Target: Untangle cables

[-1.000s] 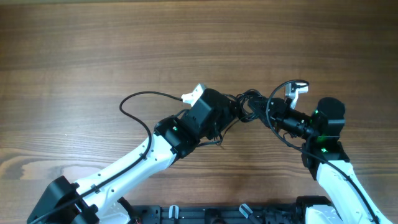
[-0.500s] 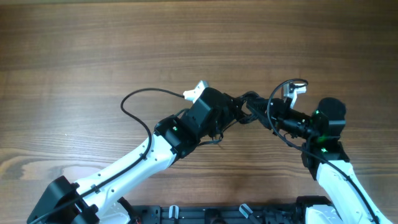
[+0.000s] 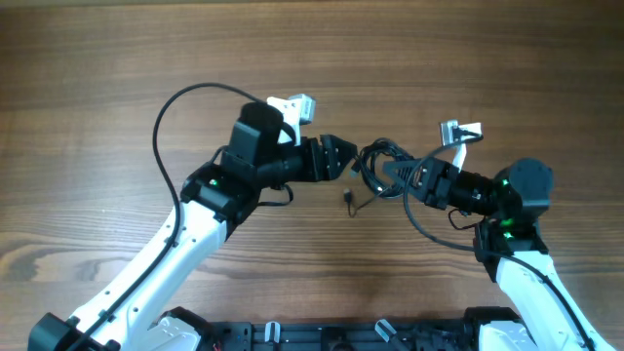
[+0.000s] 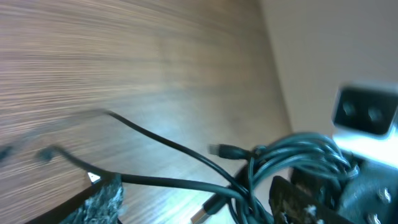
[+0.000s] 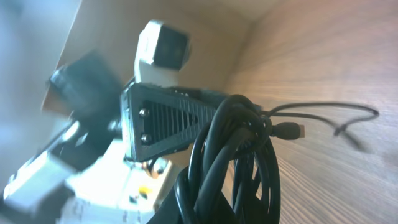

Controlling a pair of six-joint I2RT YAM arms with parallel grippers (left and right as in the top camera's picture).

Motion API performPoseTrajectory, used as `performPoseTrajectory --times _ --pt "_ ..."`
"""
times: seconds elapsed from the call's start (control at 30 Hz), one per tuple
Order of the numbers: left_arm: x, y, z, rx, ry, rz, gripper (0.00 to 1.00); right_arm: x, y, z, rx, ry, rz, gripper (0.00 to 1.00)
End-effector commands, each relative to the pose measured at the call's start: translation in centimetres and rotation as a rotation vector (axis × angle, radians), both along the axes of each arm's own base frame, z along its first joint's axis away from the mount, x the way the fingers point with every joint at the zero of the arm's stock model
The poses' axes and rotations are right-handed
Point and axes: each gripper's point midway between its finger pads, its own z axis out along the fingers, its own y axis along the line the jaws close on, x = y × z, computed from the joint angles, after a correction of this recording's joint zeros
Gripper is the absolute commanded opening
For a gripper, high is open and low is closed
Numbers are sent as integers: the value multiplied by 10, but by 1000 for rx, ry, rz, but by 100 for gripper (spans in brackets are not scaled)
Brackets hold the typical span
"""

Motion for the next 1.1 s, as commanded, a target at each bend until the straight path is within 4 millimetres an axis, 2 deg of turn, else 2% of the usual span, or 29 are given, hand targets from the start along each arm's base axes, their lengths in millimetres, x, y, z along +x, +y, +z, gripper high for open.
performPoseTrajectory --times 0.0,0.27,0.5,0.7,0.93,1.07 --pt "-31 -14 13 -57 -86 -250 79 -25 6 10 -14 -116 149 8" --pt "-44 -27 26 -77 -248 -403 86 -32 7 9 -26 -168 189 11" --pt "-52 -30 25 -56 -345 -485 86 -32 7 9 -15 -119 191 11" --pt "-57 -28 17 -13 -399 -541 86 -47 8 8 -12 -107 278 4" --pt "-58 -28 17 -1 -446 -569 86 -53 8 8 -12 -107 313 4" --pt "-66 -31 19 -40 -442 -613 84 -53 8 8 -12 -107 312 4"
